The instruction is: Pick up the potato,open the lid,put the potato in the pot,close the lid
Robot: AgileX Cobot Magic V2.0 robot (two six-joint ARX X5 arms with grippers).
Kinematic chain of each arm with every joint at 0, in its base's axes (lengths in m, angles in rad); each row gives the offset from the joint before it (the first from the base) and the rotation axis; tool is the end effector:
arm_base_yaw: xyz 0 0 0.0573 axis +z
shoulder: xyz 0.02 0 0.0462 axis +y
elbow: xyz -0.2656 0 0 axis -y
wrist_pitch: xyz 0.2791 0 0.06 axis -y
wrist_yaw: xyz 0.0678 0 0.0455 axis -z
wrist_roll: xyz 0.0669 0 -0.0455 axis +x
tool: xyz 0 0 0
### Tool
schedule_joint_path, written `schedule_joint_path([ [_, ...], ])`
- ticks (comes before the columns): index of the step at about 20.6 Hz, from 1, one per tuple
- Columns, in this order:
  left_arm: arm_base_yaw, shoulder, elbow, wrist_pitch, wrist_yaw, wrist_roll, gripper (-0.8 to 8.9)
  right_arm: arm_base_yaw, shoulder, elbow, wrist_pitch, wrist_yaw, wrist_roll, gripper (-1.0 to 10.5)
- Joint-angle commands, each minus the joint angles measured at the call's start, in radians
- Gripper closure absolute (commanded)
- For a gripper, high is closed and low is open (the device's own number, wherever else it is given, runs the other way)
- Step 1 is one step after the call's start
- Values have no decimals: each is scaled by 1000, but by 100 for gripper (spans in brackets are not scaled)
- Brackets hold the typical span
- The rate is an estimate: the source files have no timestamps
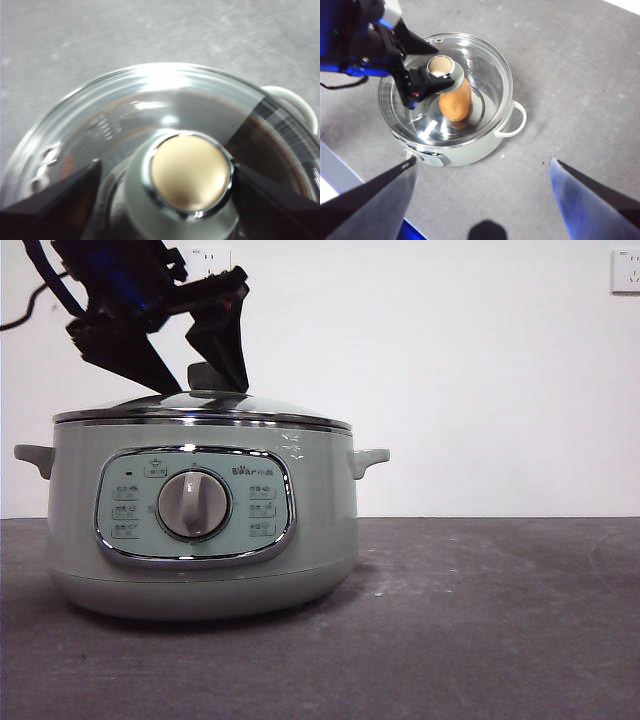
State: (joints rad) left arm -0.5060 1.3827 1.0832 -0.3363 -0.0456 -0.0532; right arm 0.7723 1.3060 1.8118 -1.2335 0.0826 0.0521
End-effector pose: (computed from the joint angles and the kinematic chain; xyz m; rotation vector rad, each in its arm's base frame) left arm 0.3190 -0.1733 0.2595 0.1240 0.6282 -0.4278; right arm 0.1944 0.1816 0.4581 -0.2593 0.6911 0.6399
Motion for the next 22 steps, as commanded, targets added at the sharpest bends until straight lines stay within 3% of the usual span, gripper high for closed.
schedule_joint_path([
  [1, -11, -74, 43, -23, -1, -8, 377, 0, 1, -5, 6, 6, -21, 510],
  [7, -62, -330, 50, -138, -6, -15, 377, -2, -55, -66, 60, 91, -35, 512],
  [9, -72, -411, 50, -185, -6, -14, 392, -7, -100, -126, 98, 109, -35, 597],
  [11, -79, -470, 50, -225, -9, 10, 608, -7, -156, -204, 149, 110, -35, 778],
  [12, -83, -496, 50, -245, -20, 24, 800, -7, -194, -260, 188, 111, -35, 886],
  [13, -85, -517, 50, -263, -48, 29, 817, -7, -232, -316, 230, 114, -35, 968],
  [16, -98, -561, 39, -294, -128, 36, 822, -7, -365, -517, 391, 145, -32, 962],
  [22, -156, -726, -210, -151, -138, 35, 822, -7, -611, -902, 658, 216, 4, 962],
])
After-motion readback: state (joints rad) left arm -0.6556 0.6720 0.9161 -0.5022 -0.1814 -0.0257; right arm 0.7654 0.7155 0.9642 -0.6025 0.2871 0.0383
